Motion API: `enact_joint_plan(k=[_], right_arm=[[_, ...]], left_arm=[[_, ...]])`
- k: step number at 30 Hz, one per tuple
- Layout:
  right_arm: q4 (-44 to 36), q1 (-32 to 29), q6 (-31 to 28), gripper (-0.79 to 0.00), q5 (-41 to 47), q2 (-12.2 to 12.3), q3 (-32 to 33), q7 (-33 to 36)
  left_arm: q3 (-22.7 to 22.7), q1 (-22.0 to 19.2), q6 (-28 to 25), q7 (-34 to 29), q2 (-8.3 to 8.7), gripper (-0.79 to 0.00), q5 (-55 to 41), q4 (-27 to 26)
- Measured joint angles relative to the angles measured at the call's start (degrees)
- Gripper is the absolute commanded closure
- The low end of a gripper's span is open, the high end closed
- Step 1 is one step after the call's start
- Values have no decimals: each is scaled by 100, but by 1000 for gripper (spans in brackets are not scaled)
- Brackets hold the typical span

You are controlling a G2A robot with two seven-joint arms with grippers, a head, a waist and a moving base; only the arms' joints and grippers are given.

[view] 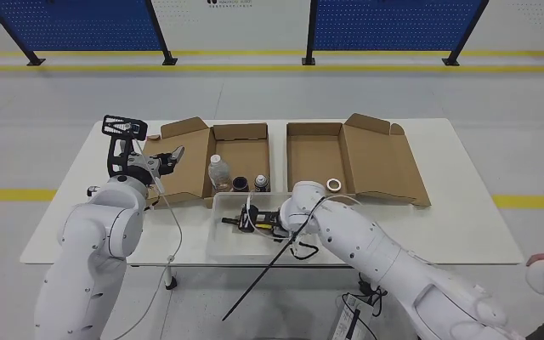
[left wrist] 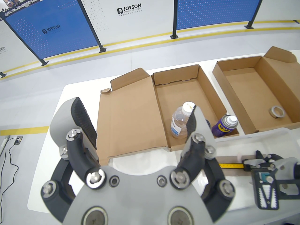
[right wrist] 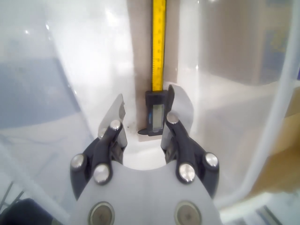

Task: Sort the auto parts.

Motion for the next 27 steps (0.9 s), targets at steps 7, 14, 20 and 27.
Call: enact_joint_plan(k=[7,14,20,27], right_arm=[[259,72,-48,-351,-63,-42,-6,-10],[566,177,-133,-339,-19,-142,-81,-88],[821,258,-235,-342,15,-248,-196,-96],[1065,320,-289,-277,44,-352,-278,-142]], left_arm=[[0,0,0,0,0,-785,0,0],[0,0,0,0,0,-785,0,0],[0,0,0,0,0,-785,0,0],[0,0,0,0,0,-785,0,0]])
